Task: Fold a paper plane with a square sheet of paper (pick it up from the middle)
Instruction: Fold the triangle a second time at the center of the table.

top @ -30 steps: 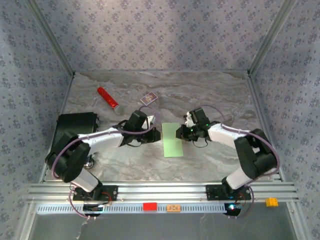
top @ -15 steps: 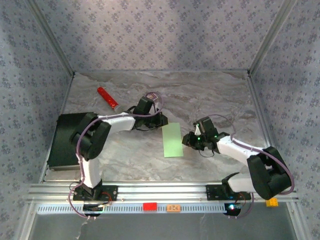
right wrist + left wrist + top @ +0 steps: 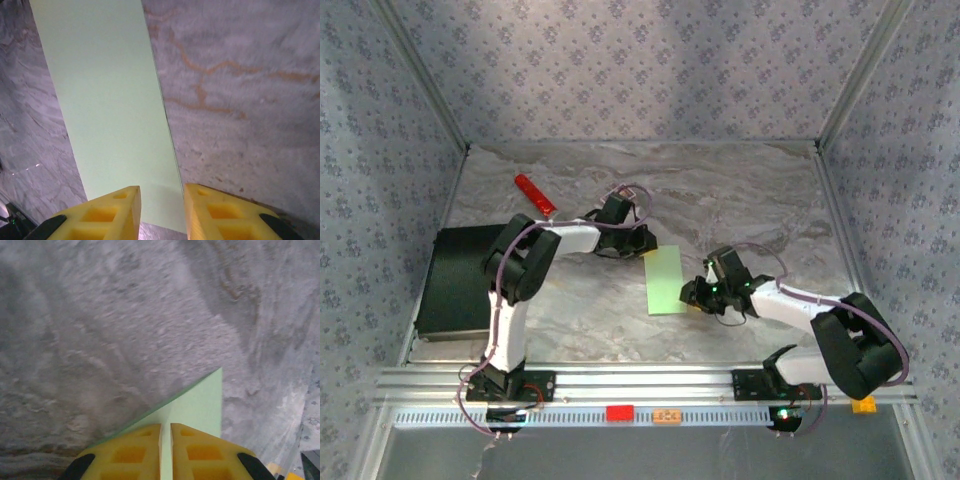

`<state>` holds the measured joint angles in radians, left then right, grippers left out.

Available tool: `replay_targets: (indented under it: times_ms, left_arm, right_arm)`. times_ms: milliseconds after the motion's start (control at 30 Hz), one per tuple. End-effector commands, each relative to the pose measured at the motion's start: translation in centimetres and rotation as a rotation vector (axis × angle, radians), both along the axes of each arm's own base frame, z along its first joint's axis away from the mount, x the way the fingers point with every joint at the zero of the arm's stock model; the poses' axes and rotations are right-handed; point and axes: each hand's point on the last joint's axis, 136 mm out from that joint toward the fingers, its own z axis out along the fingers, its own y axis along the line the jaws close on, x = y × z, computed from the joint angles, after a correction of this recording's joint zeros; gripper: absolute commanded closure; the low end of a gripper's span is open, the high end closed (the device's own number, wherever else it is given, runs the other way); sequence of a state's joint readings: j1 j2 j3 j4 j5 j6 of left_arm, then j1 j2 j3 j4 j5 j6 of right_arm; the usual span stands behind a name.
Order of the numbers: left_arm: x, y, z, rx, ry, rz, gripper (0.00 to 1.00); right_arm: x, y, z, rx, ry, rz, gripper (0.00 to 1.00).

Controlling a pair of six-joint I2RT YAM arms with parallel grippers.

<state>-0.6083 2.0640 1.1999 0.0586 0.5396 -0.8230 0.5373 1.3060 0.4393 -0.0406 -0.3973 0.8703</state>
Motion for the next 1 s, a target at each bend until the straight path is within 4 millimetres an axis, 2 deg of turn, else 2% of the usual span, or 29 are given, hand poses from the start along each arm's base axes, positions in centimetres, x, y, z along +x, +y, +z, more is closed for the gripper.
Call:
replay_targets:
  times_ms: [0, 100, 233, 667, 967]
  left_arm:
    - [-1.5, 1.4, -2.7, 0.058, 0.04, -0.018, 0.88]
    - [-2.5, 2.3, -4.1, 0.088, 0.061, -0.021, 0.88]
    - [-3.1, 2.9, -4.8, 0.104, 0.067, -0.025, 0.89]
    - [-3.0, 2.7, -4.9, 0.106, 0.07, -0.026, 0.9]
    - [-2.7, 2.5, -4.6, 0.098, 0.065, -0.025, 0.9]
  right_arm:
    - [-0.7, 0.1, 0.3, 0.026, 0.013, -0.013, 0.66]
    - [-1.1, -0.1, 0.4, 0.016, 0.021, -0.014, 0.63]
    - [-1.2, 0.1, 0.5, 0.03, 0.027, -0.004, 0.59]
    - [-1.6, 0.9, -0.5, 0.043, 0.087, 0.013, 0.59]
    - [-0.6, 2.3, 1.1, 0.103, 0.045, 0.028, 0.64]
